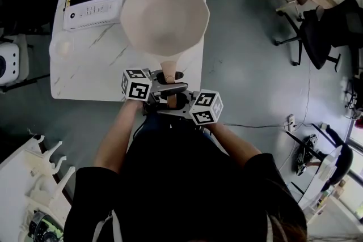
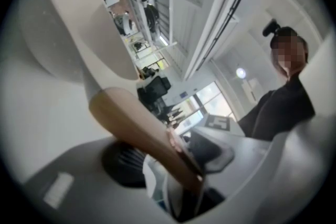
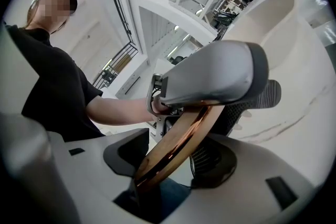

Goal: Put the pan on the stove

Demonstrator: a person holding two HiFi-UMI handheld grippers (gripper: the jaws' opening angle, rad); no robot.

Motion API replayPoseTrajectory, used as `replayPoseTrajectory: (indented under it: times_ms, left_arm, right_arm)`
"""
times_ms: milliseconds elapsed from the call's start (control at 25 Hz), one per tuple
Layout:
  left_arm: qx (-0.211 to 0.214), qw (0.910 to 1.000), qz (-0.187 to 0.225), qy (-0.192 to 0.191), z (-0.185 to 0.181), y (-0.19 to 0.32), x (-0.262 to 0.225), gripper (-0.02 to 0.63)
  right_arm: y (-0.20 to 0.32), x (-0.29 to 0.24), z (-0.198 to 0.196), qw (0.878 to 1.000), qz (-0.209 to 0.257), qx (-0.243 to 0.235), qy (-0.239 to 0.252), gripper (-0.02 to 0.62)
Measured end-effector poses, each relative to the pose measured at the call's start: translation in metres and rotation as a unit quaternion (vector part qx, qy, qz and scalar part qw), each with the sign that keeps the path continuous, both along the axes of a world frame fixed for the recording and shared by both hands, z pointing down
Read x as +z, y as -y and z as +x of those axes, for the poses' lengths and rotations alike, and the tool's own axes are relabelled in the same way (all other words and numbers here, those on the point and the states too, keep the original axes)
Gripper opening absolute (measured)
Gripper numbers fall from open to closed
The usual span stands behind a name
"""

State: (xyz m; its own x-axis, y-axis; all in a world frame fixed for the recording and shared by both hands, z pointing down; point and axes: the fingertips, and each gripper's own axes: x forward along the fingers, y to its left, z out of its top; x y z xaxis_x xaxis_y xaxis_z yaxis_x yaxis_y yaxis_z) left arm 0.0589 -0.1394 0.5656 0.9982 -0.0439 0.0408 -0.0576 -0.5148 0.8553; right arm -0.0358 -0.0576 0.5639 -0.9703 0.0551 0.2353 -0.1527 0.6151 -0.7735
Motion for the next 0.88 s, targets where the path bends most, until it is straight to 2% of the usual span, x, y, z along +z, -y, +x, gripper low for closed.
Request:
replayPoseTrajectory:
  times_ms: [360, 880]
  left_arm:
    - [0.000, 0.9999, -0.008, -0.007, 0.002, -0.002, -0.018, 0.250]
    - [-0.016, 0.9993, 0.030, -0.015, 0.002, 0.005, -0.069, 0.252]
  right_arm:
    - [0.001, -0.021, 0.002, 1.000, 0.001, 0.011, 0.026, 0.224]
    - [0.007, -0.067, 0.004, 0.999, 0.032, -0.003, 0.033, 0.224]
